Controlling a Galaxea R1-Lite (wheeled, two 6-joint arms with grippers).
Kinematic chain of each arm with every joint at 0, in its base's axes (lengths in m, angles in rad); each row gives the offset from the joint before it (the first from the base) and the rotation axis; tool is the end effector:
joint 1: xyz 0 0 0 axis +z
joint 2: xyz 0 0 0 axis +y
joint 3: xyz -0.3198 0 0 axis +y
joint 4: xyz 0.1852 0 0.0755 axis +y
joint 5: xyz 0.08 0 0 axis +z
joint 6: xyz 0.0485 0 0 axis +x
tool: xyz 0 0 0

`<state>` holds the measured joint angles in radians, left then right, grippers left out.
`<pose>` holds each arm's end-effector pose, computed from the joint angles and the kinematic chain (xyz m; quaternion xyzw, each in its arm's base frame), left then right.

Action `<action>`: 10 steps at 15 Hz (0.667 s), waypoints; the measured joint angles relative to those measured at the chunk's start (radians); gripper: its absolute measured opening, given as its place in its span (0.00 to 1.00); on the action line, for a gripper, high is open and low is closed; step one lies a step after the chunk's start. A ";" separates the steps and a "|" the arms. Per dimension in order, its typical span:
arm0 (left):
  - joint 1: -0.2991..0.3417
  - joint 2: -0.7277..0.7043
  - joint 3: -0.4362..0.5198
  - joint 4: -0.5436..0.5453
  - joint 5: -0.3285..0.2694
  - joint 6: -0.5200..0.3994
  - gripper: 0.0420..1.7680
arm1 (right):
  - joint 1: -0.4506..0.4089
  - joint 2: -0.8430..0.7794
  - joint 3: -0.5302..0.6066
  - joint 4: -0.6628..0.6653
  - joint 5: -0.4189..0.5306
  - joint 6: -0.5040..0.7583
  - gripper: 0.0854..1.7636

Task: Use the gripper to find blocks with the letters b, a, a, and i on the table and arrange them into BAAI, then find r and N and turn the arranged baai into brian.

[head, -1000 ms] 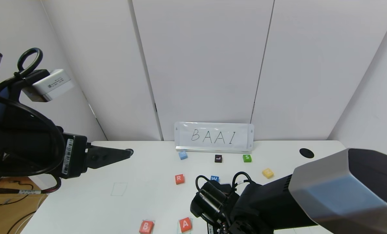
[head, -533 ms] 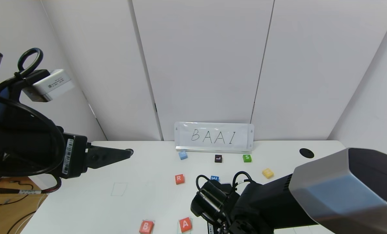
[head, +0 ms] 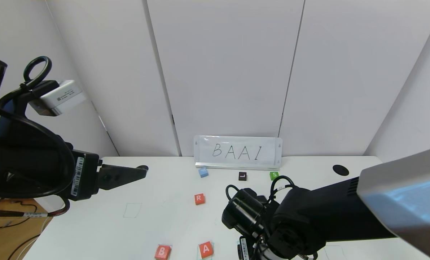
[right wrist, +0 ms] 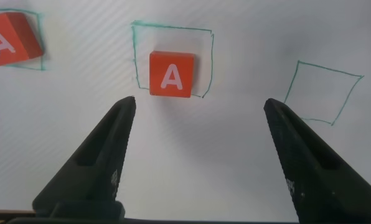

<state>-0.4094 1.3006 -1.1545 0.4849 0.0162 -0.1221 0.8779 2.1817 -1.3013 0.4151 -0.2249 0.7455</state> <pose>0.1954 -0.0839 0.2801 0.0085 0.3141 -0.1668 0.9346 0.2601 0.2964 0.0448 -0.0193 0.5718 0.0510 0.8186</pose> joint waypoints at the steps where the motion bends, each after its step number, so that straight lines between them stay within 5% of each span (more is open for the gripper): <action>1: 0.000 0.000 0.000 0.000 0.000 0.000 0.97 | -0.012 -0.021 0.002 0.023 0.025 -0.036 0.85; 10: 0.000 0.000 0.001 0.002 0.000 0.001 0.97 | -0.264 -0.188 0.132 0.063 0.198 -0.549 0.93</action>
<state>-0.4094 1.3002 -1.1532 0.4872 0.0166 -0.1209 0.6138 1.9936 -1.1689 0.4781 -0.0266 0.1962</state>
